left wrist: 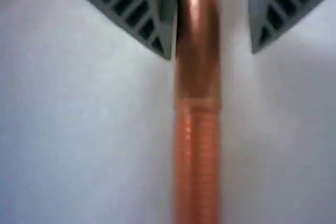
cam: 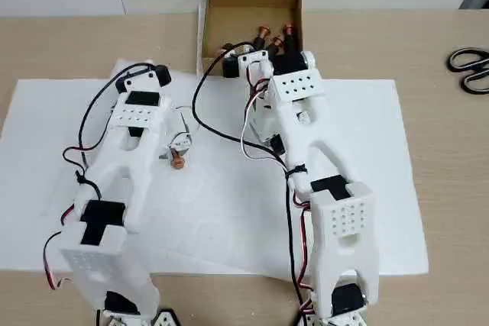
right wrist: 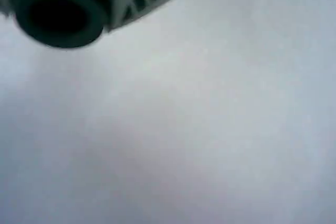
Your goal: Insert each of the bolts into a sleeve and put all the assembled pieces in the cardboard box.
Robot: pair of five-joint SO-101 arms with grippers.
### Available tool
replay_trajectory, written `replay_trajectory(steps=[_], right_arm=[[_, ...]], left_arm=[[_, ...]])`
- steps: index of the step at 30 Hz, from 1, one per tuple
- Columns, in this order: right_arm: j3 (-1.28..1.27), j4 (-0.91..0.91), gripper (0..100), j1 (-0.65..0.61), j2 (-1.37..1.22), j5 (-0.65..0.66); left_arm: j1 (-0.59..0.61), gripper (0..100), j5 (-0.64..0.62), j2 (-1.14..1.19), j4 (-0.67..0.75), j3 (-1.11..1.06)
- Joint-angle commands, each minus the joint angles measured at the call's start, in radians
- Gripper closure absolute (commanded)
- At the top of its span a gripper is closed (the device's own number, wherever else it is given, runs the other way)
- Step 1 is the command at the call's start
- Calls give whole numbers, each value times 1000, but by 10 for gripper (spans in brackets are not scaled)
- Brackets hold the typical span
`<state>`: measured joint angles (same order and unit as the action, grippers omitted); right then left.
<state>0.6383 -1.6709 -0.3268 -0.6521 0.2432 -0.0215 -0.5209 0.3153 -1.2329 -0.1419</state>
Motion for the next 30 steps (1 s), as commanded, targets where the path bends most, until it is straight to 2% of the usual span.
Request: replay_trajectory(steps=[1, 4, 7, 11, 21, 24, 30], right_arm=[[48, -4, 995, 2, 16, -11], [48, -4, 995, 2, 16, -11], [49, -2, 995, 7, 16, -11], [52, -2, 995, 19, 16, -11], [48, -4, 995, 77, 183, -55], [48, -4, 995, 91, 219, -69], [48, -2, 995, 136, 226, -69]], left_arm=[[-5, 910, -11, 8, 37, 39], [-6, 924, -43, 21, 38, 39], [-8, 997, -46, 15, 34, 53], [-3, 994, -43, -34, -26, 91], [12, 994, 288, -269, -221, 183], [3, 994, 468, -336, -264, 180], [5, 994, 1034, -420, -295, 142]])
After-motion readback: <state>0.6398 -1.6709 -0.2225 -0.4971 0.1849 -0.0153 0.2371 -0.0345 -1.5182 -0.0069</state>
